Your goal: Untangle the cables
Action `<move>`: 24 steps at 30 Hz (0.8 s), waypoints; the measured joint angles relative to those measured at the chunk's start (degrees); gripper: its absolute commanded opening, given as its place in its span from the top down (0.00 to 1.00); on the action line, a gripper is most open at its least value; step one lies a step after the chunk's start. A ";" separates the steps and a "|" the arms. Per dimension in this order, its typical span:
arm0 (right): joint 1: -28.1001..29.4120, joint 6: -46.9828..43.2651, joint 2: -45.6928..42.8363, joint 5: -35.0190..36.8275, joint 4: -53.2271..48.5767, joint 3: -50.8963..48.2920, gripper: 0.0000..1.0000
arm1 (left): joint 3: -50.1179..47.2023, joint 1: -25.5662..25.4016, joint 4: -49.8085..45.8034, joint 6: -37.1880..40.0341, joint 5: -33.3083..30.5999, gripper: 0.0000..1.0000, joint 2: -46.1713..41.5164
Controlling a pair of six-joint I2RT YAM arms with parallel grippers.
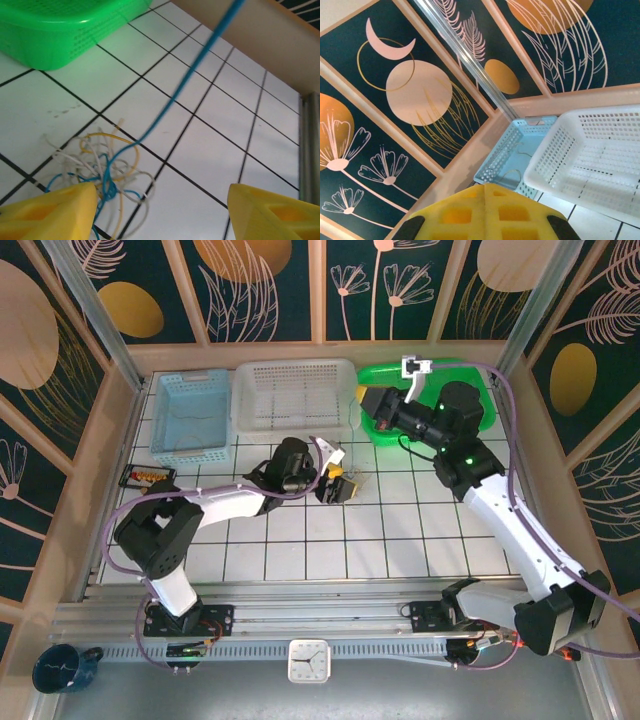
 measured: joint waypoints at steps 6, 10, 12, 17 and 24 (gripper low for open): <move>2.29 -0.35 0.00 1.18 -0.26 1.16 1.00 | 0.00 0.07 3.02 -0.02 -4.59 0.33 0.44; 3.43 -0.35 0.33 1.49 -0.39 2.05 1.00 | 0.07 0.07 4.94 -0.63 -5.53 0.41 1.64; 3.78 -0.35 0.79 1.68 -0.44 2.78 1.00 | 0.07 0.07 5.73 -1.14 -5.57 0.46 2.64; 3.98 -0.31 2.34 1.88 -0.42 5.05 1.00 | -0.24 0.07 8.50 -2.67 -5.55 0.58 4.68; 3.43 0.00 6.67 1.81 -0.39 13.49 1.00 | -2.97 0.07 11.41 -3.56 -5.53 0.67 6.99</move>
